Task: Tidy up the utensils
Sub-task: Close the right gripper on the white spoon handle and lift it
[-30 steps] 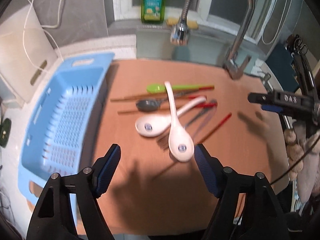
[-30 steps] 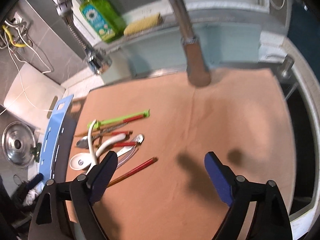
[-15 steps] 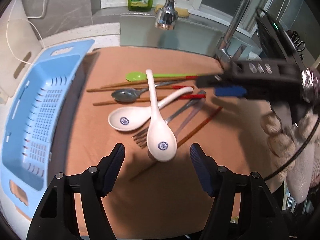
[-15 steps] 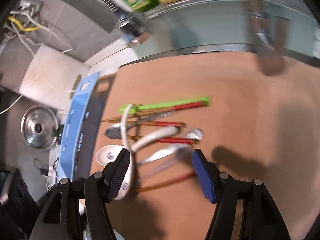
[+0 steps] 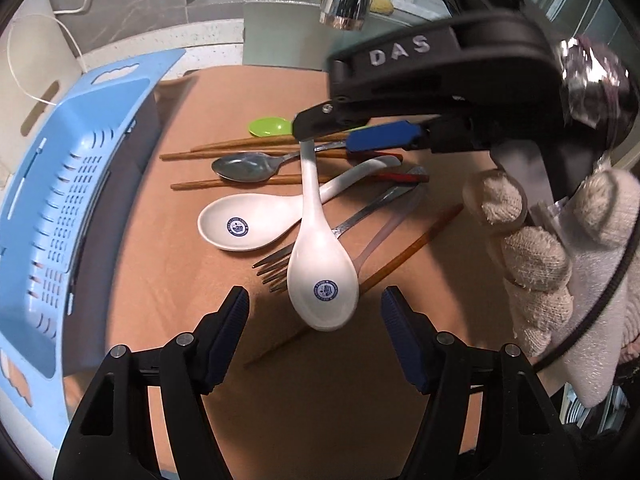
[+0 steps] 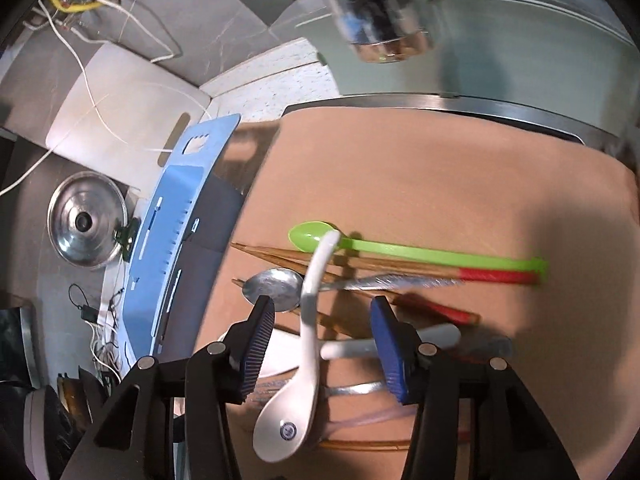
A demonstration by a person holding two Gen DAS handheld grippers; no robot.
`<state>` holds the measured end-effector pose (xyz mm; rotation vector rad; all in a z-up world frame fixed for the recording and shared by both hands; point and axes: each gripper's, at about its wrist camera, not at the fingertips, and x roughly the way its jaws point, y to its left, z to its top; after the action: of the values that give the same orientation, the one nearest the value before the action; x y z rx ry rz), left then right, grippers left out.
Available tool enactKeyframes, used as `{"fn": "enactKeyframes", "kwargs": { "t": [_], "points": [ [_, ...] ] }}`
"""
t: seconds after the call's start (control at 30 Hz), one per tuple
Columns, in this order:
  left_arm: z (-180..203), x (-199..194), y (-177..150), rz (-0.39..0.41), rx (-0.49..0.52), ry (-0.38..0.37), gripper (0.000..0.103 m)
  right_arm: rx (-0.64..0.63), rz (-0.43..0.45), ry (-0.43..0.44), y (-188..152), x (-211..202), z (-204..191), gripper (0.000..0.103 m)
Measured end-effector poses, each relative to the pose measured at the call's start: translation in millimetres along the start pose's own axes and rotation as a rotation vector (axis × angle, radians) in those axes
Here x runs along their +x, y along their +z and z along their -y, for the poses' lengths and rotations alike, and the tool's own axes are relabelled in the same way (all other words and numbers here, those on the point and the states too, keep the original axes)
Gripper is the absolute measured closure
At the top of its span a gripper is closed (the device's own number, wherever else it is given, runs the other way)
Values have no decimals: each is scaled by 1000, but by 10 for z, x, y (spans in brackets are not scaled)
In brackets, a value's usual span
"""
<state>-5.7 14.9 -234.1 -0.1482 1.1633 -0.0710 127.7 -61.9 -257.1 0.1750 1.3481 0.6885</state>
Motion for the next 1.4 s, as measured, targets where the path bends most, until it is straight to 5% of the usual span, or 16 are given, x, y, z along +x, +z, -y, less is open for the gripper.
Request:
{"fn": "enactKeyframes", "kwargs": {
  "t": [0.23, 0.53, 0.93, 1.4],
  "points": [
    [-7, 98, 33, -2, 3, -2, 35, -17, -42, -4, 71, 153, -37, 68],
    [-58, 195, 60, -7, -2, -7, 44, 15, -80, 9, 101, 291, 16, 93],
    [-150, 88, -30, 6, -22, -41, 64, 99, -58, 47, 76, 143, 151, 92],
    [-70, 89, -67, 7, 50, -42, 63, 209, -81, 38, 20, 190, 314, 92]
  ]
}}
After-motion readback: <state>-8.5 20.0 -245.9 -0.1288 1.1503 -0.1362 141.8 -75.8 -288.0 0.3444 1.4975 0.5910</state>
